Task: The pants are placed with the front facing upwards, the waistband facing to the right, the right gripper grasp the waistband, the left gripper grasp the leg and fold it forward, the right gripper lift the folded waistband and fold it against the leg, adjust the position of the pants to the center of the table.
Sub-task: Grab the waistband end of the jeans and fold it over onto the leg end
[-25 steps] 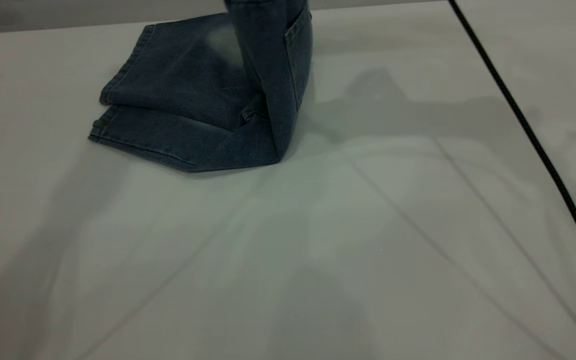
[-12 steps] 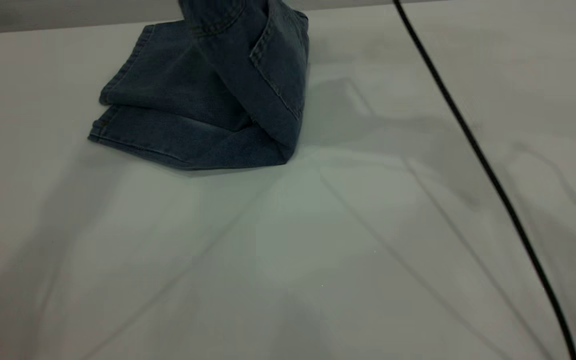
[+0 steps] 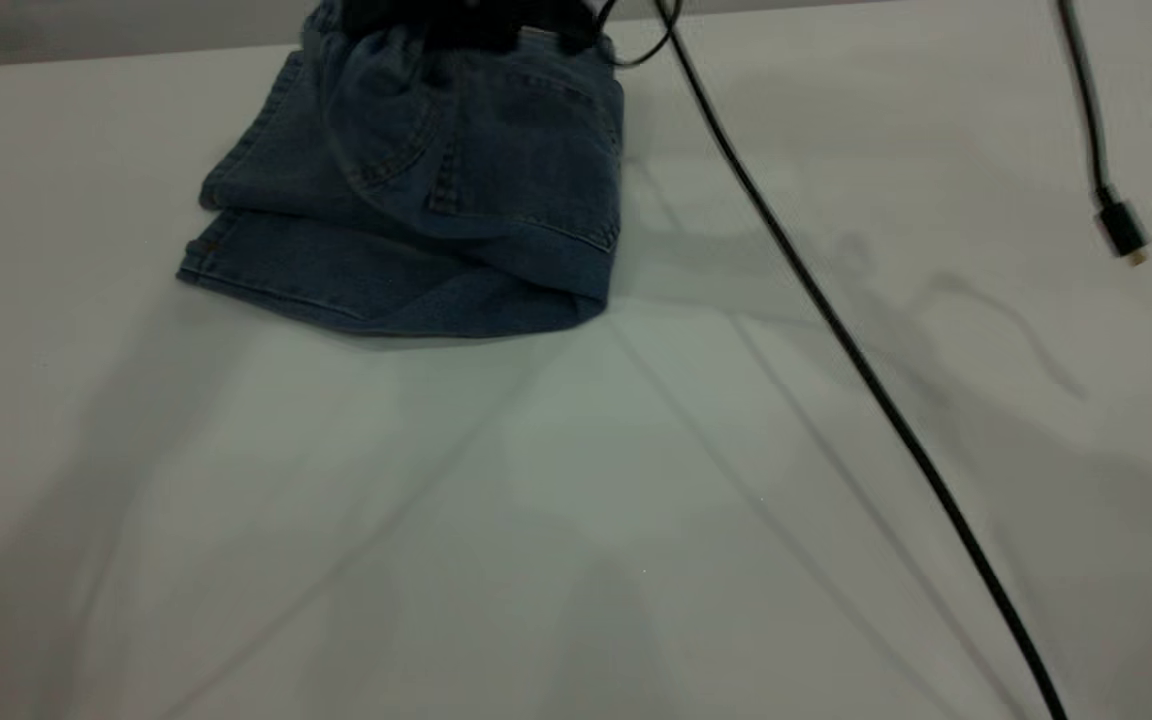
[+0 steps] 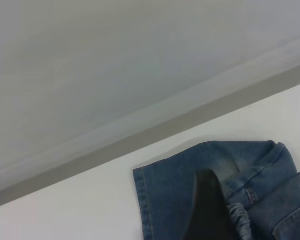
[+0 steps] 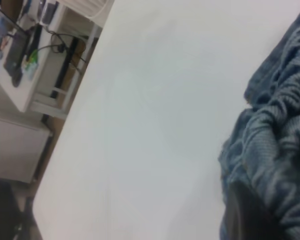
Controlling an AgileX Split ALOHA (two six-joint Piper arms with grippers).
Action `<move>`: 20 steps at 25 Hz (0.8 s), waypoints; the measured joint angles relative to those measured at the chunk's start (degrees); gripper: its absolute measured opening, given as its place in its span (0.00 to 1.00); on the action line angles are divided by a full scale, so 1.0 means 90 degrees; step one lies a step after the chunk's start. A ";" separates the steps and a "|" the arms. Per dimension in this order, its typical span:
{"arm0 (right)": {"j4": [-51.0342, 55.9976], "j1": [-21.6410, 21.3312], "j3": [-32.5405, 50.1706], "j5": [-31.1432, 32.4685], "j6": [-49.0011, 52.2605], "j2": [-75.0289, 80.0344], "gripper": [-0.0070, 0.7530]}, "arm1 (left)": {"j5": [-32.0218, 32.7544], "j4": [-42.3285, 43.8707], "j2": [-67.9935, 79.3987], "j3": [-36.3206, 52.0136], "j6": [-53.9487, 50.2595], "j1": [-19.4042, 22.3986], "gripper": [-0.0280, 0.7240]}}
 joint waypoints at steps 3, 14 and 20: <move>0.0126 0.0141 -0.0314 -0.0032 -0.0029 0.0266 0.14 | 0.0000 0.0006 0.0000 0.0000 0.0007 0.0000 0.61; 0.0125 0.0217 -0.0833 -0.0115 0.0268 0.0589 0.72 | 0.0006 0.0034 0.0000 0.0000 0.0013 0.0000 0.61; -0.0470 -0.0141 -0.0838 -0.0102 0.0562 0.0492 0.81 | 0.0006 0.0048 0.0000 0.0000 0.0013 0.0000 0.61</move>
